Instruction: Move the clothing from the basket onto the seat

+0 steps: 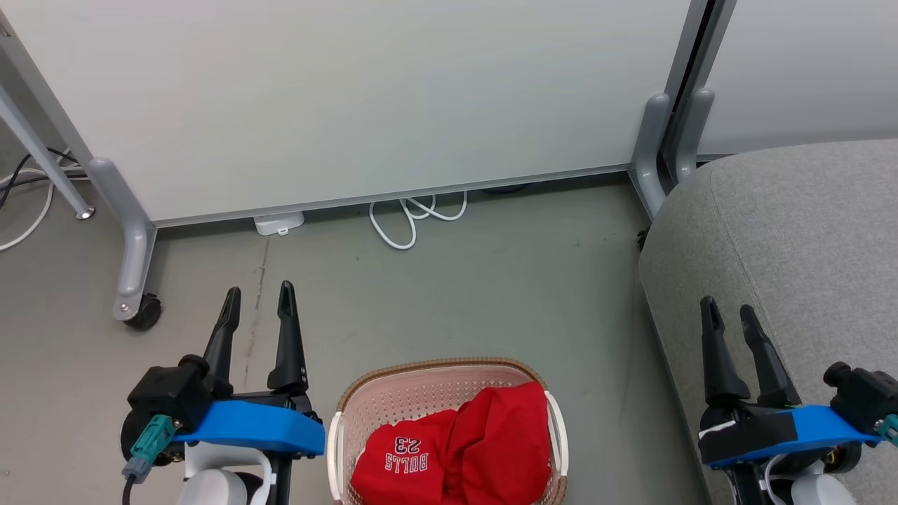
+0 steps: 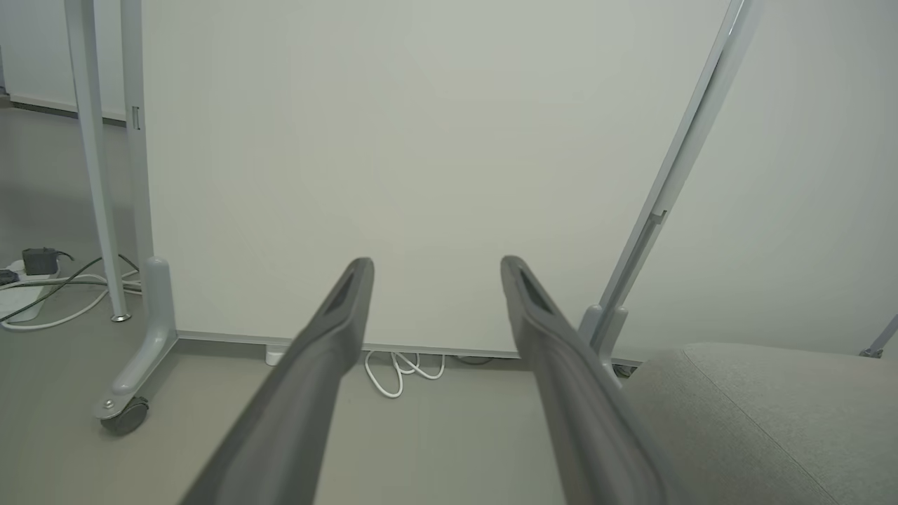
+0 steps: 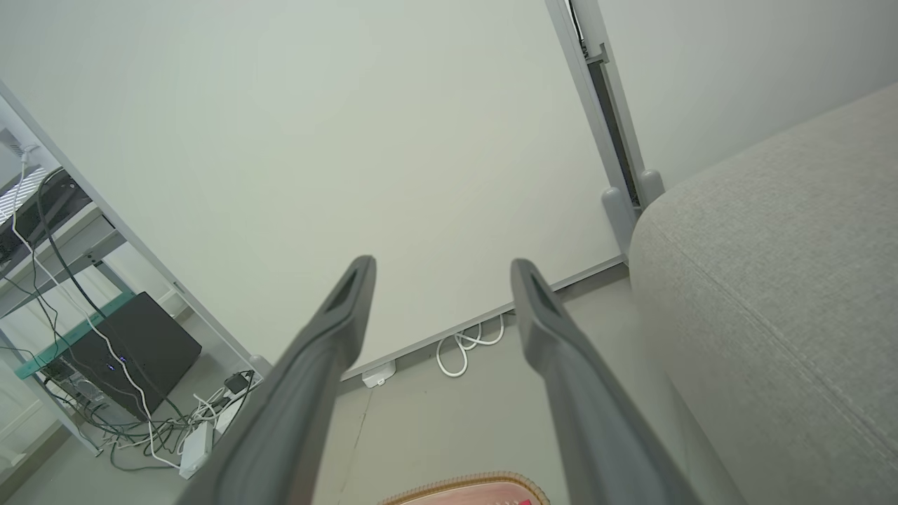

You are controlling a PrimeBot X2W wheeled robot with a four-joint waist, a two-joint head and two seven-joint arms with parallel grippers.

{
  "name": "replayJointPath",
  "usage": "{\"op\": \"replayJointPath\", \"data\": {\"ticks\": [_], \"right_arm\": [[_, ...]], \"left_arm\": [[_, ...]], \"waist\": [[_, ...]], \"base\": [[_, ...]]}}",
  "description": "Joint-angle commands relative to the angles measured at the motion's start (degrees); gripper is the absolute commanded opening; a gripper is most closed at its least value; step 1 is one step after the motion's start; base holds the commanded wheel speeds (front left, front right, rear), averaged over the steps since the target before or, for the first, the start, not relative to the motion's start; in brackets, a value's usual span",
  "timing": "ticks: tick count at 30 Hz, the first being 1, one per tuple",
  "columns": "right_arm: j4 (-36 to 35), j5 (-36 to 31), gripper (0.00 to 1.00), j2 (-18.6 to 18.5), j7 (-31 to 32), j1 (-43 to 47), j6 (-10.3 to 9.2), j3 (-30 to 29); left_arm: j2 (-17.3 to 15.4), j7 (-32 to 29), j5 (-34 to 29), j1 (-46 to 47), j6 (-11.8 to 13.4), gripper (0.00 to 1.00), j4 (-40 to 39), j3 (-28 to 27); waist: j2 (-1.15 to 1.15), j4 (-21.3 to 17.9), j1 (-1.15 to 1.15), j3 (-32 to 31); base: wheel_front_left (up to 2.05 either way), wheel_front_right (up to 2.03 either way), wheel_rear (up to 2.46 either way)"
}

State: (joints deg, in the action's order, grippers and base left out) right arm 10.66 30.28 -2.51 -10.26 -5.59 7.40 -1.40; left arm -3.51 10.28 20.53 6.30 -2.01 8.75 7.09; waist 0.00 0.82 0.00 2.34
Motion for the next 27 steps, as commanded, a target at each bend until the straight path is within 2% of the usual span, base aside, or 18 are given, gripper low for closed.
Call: {"op": "replayJointPath", "data": {"ticks": [1,11,27], "right_arm": [[-0.6,-1.5,1.00,-0.4,-0.6,0.0,0.11,0.0],[-0.7,-7.0,1.00,-0.5,-1.9,0.7,0.12,-0.5],[-0.2,-14.1,1.00,-0.5,-3.6,1.5,0.14,-1.3]], "left_arm": [[-0.5,0.6,-1.4,1.2,-0.4,1.00,-0.9,0.3],[-0.5,1.8,-6.2,0.4,-1.8,1.00,-0.9,0.1],[0.1,3.6,-12.8,-0.6,-2.5,1.00,0.6,-0.5]], "waist": [[0.00,0.0,0.00,0.1],[0.00,0.4,0.00,0.3],[0.00,0.5,0.00,0.1]], "base": [[0.00,0.00,0.00],[0.00,0.00,0.00],[0.00,0.00,0.00]]}}
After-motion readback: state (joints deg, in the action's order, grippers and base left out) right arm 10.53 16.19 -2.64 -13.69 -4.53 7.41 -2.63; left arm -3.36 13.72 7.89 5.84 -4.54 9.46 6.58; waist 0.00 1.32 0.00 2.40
